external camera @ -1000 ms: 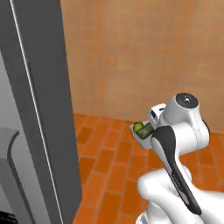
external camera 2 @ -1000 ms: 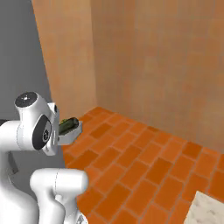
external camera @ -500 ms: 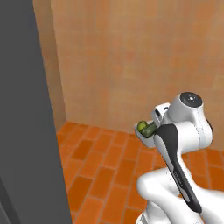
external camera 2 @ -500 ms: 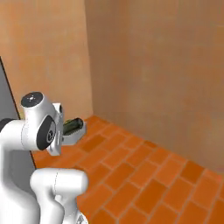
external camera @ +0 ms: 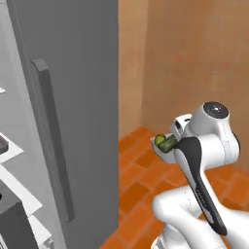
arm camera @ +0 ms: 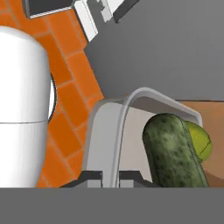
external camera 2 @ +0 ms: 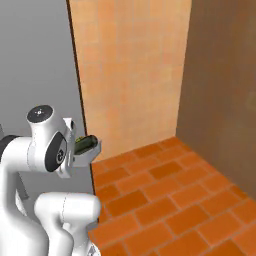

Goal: Take the meat container that has the shrimp and place it on the second highest rack of the freezer. Then take the vegetable container that has the cucumber and lime and place it on the highest rack of the freezer.

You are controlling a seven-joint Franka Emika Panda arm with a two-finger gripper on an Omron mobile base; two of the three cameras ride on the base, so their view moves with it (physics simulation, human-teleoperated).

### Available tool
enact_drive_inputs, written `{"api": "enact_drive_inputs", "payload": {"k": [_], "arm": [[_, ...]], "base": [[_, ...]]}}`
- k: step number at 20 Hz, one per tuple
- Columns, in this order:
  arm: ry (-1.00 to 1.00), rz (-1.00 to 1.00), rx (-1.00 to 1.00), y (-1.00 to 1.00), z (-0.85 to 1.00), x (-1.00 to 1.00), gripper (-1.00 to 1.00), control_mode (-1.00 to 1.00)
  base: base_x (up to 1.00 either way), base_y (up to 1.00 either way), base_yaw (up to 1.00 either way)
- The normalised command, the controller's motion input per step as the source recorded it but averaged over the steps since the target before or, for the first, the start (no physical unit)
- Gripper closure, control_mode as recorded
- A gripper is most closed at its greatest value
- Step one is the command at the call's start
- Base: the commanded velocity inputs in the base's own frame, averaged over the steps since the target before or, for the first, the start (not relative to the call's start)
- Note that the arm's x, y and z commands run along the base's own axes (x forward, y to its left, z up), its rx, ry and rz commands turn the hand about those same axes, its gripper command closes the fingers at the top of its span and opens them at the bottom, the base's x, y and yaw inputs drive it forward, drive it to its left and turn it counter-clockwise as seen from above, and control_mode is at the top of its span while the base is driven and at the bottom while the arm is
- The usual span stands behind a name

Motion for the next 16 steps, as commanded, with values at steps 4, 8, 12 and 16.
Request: {"api": "enact_drive_inputs", "payload": {"k": [4, 8, 12, 16], "arm": [[0.00, 0.00, 0.00, 0.00, 0.00, 0.00, 1.00, 1.00], [0.00, 0.00, 0.00, 0.00, 0.00, 0.00, 1.00, 1.00], [0.00, 0.00, 0.00, 0.00, 0.00, 0.00, 1.00, 1.00], [0.00, 0.00, 0.00, 0.00, 0.00, 0.00, 1.00, 1.00]], "base": [[-0.43, -0.07, 0.67], [-0.33, 0.00, 0.66], [-0.30, 0.00, 0.65], [-0.21, 0.00, 0.66]]}}
